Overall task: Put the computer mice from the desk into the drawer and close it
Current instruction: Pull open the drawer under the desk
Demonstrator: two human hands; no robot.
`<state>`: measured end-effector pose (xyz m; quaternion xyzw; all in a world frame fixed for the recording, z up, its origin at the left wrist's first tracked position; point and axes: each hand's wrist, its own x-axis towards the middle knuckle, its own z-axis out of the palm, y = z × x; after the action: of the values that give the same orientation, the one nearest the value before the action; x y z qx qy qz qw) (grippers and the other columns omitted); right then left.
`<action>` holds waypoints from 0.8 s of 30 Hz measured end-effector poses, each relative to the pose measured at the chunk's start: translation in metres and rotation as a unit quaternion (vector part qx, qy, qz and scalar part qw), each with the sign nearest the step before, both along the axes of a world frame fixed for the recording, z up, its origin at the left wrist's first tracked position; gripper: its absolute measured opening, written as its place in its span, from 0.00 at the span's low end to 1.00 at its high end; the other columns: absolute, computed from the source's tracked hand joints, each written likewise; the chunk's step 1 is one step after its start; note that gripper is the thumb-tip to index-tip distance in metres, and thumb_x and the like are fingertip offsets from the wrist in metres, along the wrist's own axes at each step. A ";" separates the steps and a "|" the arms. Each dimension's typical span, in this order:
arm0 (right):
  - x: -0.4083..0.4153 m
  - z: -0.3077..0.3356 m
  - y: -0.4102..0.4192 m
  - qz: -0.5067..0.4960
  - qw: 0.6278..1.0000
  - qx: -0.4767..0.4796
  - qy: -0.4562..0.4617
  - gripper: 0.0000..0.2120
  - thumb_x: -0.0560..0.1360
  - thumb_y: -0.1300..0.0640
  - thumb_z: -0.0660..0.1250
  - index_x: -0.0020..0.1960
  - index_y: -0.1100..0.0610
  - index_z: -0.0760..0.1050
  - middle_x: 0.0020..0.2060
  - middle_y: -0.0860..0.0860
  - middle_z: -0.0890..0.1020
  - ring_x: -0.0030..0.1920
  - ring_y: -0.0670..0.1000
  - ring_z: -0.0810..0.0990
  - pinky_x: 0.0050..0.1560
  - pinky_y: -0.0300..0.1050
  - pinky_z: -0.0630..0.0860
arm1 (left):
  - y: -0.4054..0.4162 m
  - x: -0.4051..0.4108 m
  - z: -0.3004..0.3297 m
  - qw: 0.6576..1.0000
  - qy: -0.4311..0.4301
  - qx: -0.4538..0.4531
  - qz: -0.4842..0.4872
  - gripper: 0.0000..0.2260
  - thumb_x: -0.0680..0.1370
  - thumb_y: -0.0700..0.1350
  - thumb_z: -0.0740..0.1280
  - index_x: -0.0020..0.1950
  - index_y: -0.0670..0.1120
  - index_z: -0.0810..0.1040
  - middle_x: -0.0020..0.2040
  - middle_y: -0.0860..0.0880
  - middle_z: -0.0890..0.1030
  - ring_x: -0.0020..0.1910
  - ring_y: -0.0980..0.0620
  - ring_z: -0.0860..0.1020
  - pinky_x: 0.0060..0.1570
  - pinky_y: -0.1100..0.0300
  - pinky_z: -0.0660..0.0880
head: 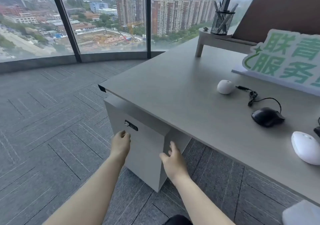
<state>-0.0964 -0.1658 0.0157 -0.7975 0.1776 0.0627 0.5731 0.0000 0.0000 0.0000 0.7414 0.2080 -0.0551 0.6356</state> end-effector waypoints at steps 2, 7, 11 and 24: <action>0.009 -0.004 0.001 -0.020 1.000 0.020 0.011 0.31 0.79 0.57 0.60 0.78 0.55 0.51 0.78 0.54 0.60 0.76 0.53 0.62 0.74 0.52 0.62 | -0.003 0.019 -0.008 0.996 0.041 -0.067 0.040 0.22 0.81 0.43 0.58 0.74 0.40 0.66 0.63 0.42 0.75 0.59 0.43 0.78 0.59 0.48 0.76; 0.023 -0.015 0.007 -0.043 0.999 0.033 0.004 0.27 0.76 0.60 0.61 0.75 0.55 0.63 0.72 0.53 0.71 0.71 0.50 0.70 0.68 0.46 0.69 | -0.012 0.061 -0.019 0.980 0.065 -0.155 0.104 0.18 0.82 0.45 0.58 0.68 0.37 0.70 0.55 0.43 0.76 0.52 0.44 0.78 0.57 0.48 0.77; 0.029 -0.018 0.007 -0.072 0.997 0.015 0.002 0.24 0.76 0.60 0.61 0.73 0.57 0.66 0.69 0.53 0.74 0.67 0.51 0.73 0.62 0.43 0.71 | -0.010 0.082 -0.025 0.975 0.072 -0.165 0.132 0.17 0.81 0.45 0.61 0.65 0.36 0.73 0.53 0.41 0.77 0.49 0.42 0.79 0.48 0.48 0.77; 0.016 -0.016 0.011 -0.042 0.995 -0.081 -0.035 0.08 0.77 0.51 0.65 0.53 0.52 0.78 0.46 0.45 0.83 0.48 0.46 0.81 0.47 0.40 0.77 | 0.021 0.076 -0.040 0.971 0.088 -0.173 0.142 0.06 0.81 0.42 0.61 0.54 0.41 0.74 0.50 0.42 0.75 0.53 0.43 0.75 0.47 0.43 0.80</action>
<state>-0.0803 -0.1545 -0.0007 -0.8350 0.1955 -0.0044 0.5143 0.0757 0.0213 -0.0399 0.5753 0.3536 -0.0644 0.7348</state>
